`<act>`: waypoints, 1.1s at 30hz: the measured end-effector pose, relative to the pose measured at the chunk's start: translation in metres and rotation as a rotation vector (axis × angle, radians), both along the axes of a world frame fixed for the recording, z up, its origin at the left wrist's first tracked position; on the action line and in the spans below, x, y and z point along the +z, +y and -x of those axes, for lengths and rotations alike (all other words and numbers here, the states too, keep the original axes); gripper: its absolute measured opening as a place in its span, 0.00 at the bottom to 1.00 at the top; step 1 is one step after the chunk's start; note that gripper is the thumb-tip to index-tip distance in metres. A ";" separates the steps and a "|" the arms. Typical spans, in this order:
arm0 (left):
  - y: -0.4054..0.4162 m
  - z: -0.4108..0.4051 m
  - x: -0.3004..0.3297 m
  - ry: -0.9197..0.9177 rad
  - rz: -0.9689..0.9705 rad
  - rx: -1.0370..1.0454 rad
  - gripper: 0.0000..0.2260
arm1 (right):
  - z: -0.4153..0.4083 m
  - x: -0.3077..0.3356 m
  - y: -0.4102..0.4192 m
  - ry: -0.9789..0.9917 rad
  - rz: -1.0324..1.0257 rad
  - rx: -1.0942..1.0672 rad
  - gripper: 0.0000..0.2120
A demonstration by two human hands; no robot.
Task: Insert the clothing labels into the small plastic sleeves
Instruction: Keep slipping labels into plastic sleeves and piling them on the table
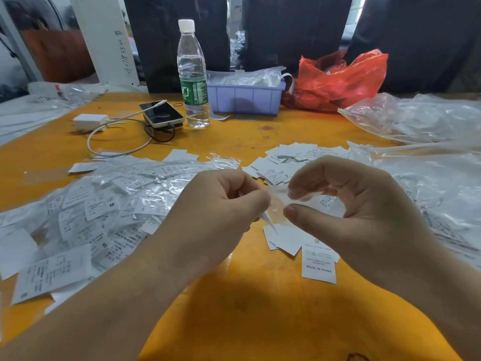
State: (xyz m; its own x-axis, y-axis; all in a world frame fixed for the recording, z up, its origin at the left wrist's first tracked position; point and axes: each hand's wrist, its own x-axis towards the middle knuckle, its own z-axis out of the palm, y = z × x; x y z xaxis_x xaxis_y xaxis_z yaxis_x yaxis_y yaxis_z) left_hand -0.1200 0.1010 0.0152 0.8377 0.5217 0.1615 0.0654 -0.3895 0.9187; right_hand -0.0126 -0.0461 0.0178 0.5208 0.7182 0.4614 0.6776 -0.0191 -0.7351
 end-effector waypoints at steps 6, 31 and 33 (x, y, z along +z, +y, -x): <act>0.001 0.001 0.001 -0.017 -0.025 -0.045 0.06 | -0.005 0.001 0.002 0.209 0.027 0.050 0.12; 0.016 0.003 0.010 -0.130 -0.015 0.062 0.06 | -0.022 0.000 0.005 0.488 0.080 0.205 0.05; 0.019 0.004 0.012 -0.167 -0.026 0.082 0.06 | -0.023 0.000 0.005 0.485 0.082 0.203 0.06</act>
